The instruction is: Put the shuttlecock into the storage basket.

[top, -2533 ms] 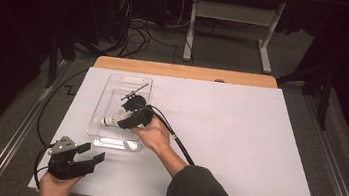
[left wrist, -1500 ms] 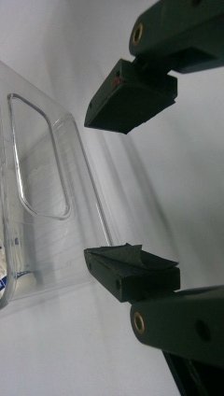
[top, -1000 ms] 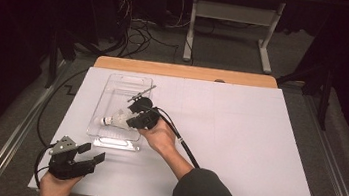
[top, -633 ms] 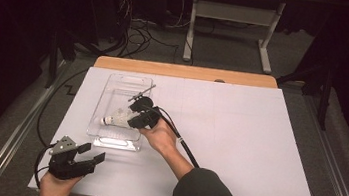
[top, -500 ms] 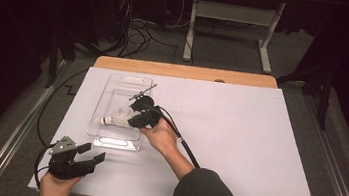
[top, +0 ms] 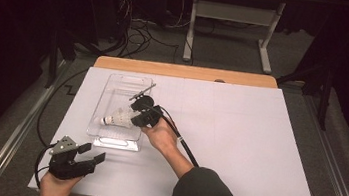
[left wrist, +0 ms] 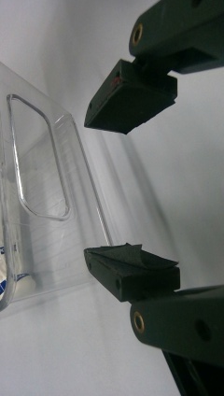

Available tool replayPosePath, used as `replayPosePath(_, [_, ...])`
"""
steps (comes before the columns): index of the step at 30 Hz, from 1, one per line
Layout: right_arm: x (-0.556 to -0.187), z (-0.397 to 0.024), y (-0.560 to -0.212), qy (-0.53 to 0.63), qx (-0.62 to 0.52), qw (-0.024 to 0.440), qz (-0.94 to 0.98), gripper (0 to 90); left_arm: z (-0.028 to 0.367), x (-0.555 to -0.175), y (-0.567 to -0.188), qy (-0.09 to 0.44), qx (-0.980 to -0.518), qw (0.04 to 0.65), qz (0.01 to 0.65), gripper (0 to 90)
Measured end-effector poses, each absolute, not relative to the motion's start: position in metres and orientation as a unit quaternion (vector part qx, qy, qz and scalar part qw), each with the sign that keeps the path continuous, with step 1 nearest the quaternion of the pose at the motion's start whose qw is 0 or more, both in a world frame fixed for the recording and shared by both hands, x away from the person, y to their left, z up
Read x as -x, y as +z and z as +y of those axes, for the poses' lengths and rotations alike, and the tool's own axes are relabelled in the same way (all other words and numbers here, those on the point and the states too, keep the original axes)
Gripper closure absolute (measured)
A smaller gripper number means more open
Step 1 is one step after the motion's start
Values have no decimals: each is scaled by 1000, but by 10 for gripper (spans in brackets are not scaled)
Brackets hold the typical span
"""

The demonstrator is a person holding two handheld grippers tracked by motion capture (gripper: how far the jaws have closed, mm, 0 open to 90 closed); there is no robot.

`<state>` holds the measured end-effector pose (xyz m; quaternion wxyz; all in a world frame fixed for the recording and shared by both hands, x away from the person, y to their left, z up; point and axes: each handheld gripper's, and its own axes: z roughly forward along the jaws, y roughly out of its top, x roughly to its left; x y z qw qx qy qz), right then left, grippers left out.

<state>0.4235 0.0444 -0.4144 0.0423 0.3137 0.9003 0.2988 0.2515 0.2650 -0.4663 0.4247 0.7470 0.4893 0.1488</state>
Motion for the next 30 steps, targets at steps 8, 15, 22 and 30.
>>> replayPosePath(8, [-424,46,-411,301,-316,57,898,811,266,-251,-466,148,-747,425,489,331])
replayPosePath(15, [-422,41,-402,306,-313,74,896,750,265,-252,-466,149,-747,424,489,331])
replayPosePath(22, [-418,36,-397,315,-311,77,893,713,265,-252,-466,148,-748,424,489,331])
replayPosePath(30, [-415,30,-395,336,-308,74,887,630,265,-252,-466,149,-748,424,489,331])
